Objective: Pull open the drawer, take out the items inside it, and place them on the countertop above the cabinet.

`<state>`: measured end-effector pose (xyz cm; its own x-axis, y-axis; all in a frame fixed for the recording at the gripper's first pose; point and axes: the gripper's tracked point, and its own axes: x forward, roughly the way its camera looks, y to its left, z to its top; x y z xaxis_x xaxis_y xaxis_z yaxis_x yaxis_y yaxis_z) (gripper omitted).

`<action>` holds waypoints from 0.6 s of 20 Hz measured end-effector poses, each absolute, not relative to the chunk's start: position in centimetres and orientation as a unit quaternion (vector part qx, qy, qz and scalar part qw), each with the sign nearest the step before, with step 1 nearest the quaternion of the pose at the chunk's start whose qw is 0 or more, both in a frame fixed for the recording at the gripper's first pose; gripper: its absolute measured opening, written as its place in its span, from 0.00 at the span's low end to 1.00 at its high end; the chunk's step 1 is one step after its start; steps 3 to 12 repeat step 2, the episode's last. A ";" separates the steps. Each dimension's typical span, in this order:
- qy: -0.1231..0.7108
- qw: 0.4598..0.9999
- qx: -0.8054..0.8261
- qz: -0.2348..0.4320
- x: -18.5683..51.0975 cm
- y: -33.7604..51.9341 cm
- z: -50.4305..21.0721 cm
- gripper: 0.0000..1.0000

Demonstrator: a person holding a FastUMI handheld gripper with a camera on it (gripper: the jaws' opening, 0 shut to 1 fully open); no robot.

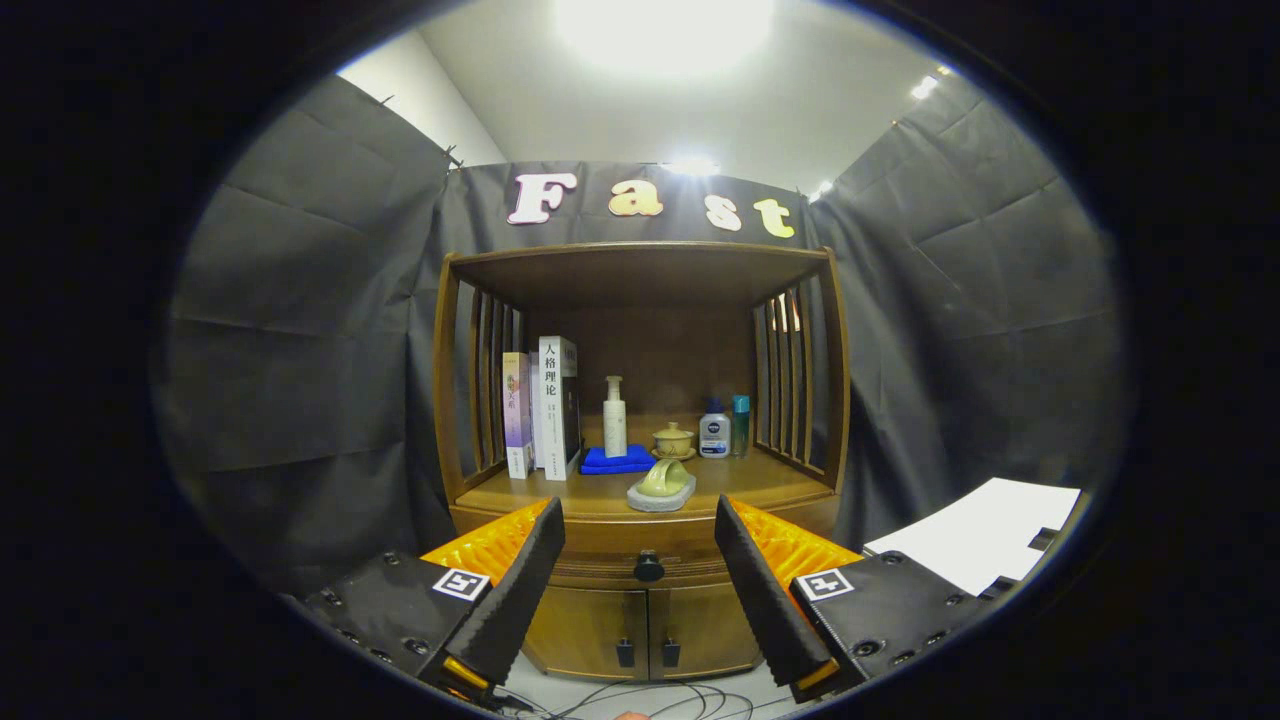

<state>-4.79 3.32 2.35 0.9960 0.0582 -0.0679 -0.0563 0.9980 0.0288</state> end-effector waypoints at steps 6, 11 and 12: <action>0.027 0.999 0.014 0.027 -5.1 3.3 2.7 0.95; 0.027 0.999 0.014 0.027 -5.1 3.3 2.7 0.95; 0.027 0.999 0.014 0.027 -5.1 3.3 2.7 0.95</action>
